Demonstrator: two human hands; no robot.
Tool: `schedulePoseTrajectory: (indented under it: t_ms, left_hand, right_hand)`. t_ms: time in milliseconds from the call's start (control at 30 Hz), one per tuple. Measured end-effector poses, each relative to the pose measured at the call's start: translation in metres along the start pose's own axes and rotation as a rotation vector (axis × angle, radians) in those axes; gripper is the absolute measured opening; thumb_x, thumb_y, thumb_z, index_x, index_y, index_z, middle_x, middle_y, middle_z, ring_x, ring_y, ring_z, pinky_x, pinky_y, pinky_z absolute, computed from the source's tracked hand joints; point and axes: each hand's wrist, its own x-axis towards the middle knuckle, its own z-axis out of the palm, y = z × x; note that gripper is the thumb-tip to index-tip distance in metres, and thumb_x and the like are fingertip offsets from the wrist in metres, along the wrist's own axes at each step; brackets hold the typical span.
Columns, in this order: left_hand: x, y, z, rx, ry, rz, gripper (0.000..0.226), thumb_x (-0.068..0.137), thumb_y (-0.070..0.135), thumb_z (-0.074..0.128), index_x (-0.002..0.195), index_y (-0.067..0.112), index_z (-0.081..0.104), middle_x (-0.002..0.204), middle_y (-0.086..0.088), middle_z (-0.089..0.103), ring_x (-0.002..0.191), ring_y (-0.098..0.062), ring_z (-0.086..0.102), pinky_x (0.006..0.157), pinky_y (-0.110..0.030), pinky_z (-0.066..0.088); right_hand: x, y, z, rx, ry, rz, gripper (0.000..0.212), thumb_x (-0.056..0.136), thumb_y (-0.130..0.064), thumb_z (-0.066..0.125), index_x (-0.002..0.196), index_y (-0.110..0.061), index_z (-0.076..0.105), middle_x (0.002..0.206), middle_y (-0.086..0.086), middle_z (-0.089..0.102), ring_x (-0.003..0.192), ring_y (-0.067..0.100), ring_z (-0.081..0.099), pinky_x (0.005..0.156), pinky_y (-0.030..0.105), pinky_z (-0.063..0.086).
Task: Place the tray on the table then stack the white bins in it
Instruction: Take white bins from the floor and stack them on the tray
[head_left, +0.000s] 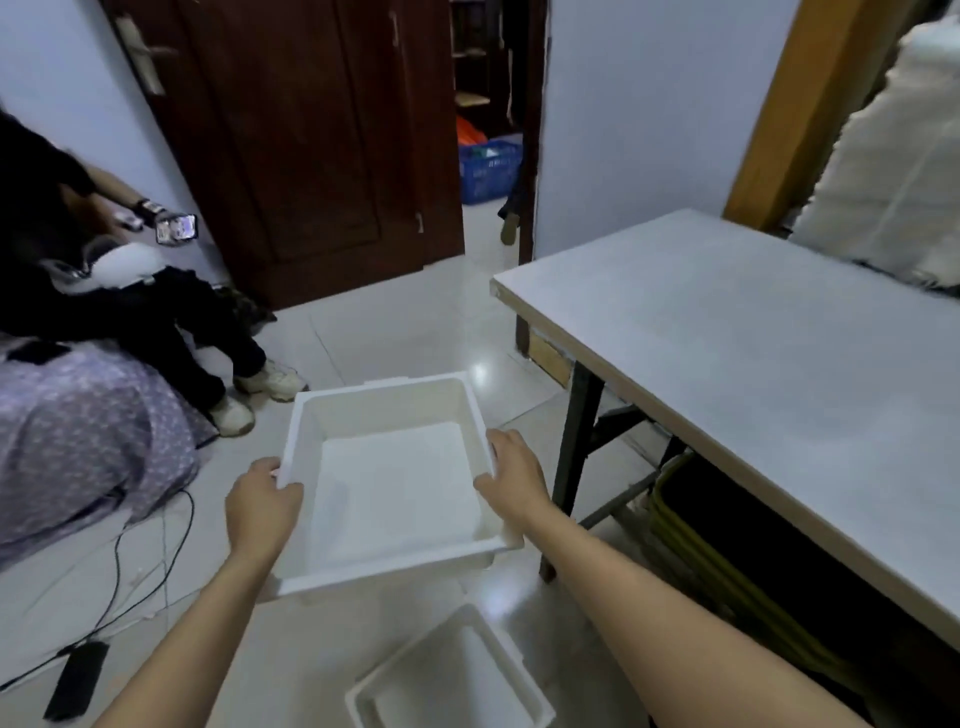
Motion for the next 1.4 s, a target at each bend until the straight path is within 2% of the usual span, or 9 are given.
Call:
schedulePoseTrajectory:
  t_ms: [167, 367, 600, 833, 967, 1067, 1200, 1300, 1400]
  left_hand:
    - [0.017, 0.072, -0.075, -0.037, 0.012, 0.112, 0.029, 0.075, 0.007, 0.055, 0.102, 0.011, 0.066, 0.096, -0.012, 0.068, 0.082, -0.033, 0.061, 0.067, -0.036, 0.048]
    - [0.012, 0.166, -0.134, -0.09, 0.022, 0.267, 0.033, 0.062, 0.016, 0.054, 0.091, 0.014, 0.07, 0.087, -0.01, 0.069, 0.083, -0.034, 0.063, 0.071, -0.037, 0.048]
    - [-0.021, 0.295, -0.126, -0.076, -0.234, 0.395, 0.013, 0.061, 0.004, 0.05, 0.066, 0.003, 0.062, 0.064, -0.017, 0.057, 0.057, -0.026, 0.053, 0.053, -0.031, 0.037]
    - [-0.105, 0.449, -0.082, -0.027, -0.428, 0.636, 0.015, 0.077, -0.005, 0.057, 0.086, -0.007, 0.069, 0.078, -0.02, 0.06, 0.068, -0.027, 0.053, 0.056, -0.025, 0.036]
    - [-0.17, 0.517, -0.064, 0.044, -0.541, 0.768, 0.015, 0.082, 0.003, 0.057, 0.094, -0.001, 0.065, 0.09, -0.017, 0.061, 0.073, -0.024, 0.052, 0.061, -0.029, 0.037]
    - [-0.222, 0.556, -0.045, 0.017, -0.654, 0.824, 0.019, 0.082, 0.006, 0.057, 0.098, 0.0, 0.063, 0.087, -0.014, 0.06, 0.074, -0.024, 0.052, 0.064, -0.031, 0.039]
    - [-0.292, 0.597, -0.02, -0.024, -0.768, 0.86, 0.024, 0.083, 0.012, 0.062, 0.105, 0.003, 0.059, 0.099, -0.016, 0.064, 0.086, -0.026, 0.059, 0.077, -0.033, 0.048]
    - [-0.332, 0.614, -0.002, -0.045, -0.839, 0.891, 0.022, 0.085, 0.012, 0.063, 0.105, 0.006, 0.058, 0.098, -0.015, 0.061, 0.089, -0.027, 0.058, 0.083, -0.034, 0.047]
    - [-0.358, 0.624, 0.012, -0.068, -0.882, 0.935, 0.023, 0.083, 0.015, 0.064, 0.104, 0.004, 0.061, 0.093, -0.01, 0.061, 0.079, -0.021, 0.056, 0.07, -0.027, 0.044]
  right_hand:
    - [-0.022, -0.069, -0.07, 0.309, 0.063, 0.001, 0.042, 0.082, -0.003, 0.058, 0.122, -0.012, 0.052, 0.099, 0.0, 0.059, 0.09, 0.018, 0.059, 0.07, 0.024, 0.05]
    - [-0.054, -0.124, -0.154, 0.409, 0.16, -0.037, 0.049, 0.083, -0.006, 0.057, 0.13, -0.018, 0.048, 0.102, -0.003, 0.06, 0.093, 0.016, 0.059, 0.076, 0.026, 0.05]
    - [-0.105, -0.127, -0.277, 0.467, 0.32, 0.131, 0.032, 0.084, -0.006, 0.054, 0.113, -0.018, 0.047, 0.102, 0.003, 0.053, 0.092, 0.022, 0.055, 0.072, 0.028, 0.049]
    - [-0.192, -0.096, -0.41, 0.346, 0.533, 0.343, 0.047, 0.084, -0.002, 0.055, 0.13, -0.005, 0.046, 0.101, 0.01, 0.052, 0.076, 0.02, 0.051, 0.061, 0.026, 0.044]
    - [-0.254, -0.079, -0.477, 0.167, 0.679, 0.462, 0.049, 0.088, -0.006, 0.058, 0.133, 0.001, 0.041, 0.129, 0.017, 0.051, 0.071, 0.021, 0.044, 0.056, 0.029, 0.039]
    - [-0.303, -0.067, -0.514, 0.095, 0.764, 0.599, 0.062, 0.091, -0.013, 0.058, 0.143, 0.001, 0.028, 0.138, 0.019, 0.043, 0.079, 0.029, 0.049, 0.063, 0.033, 0.042]
    - [-0.361, -0.038, -0.55, 0.093, 0.885, 0.686, 0.067, 0.089, -0.013, 0.06, 0.146, -0.001, 0.026, 0.144, 0.018, 0.039, 0.124, 0.036, 0.046, 0.077, 0.031, 0.037]
    - [-0.396, -0.021, -0.567, 0.094, 0.943, 0.75, 0.062, 0.088, -0.012, 0.061, 0.142, 0.001, 0.033, 0.143, 0.018, 0.04, 0.125, 0.034, 0.046, 0.075, 0.029, 0.035]
    - [-0.419, -0.006, -0.575, 0.098, 0.994, 0.802, 0.061, 0.088, -0.011, 0.061, 0.141, 0.002, 0.034, 0.142, 0.019, 0.042, 0.125, 0.034, 0.046, 0.071, 0.027, 0.036]
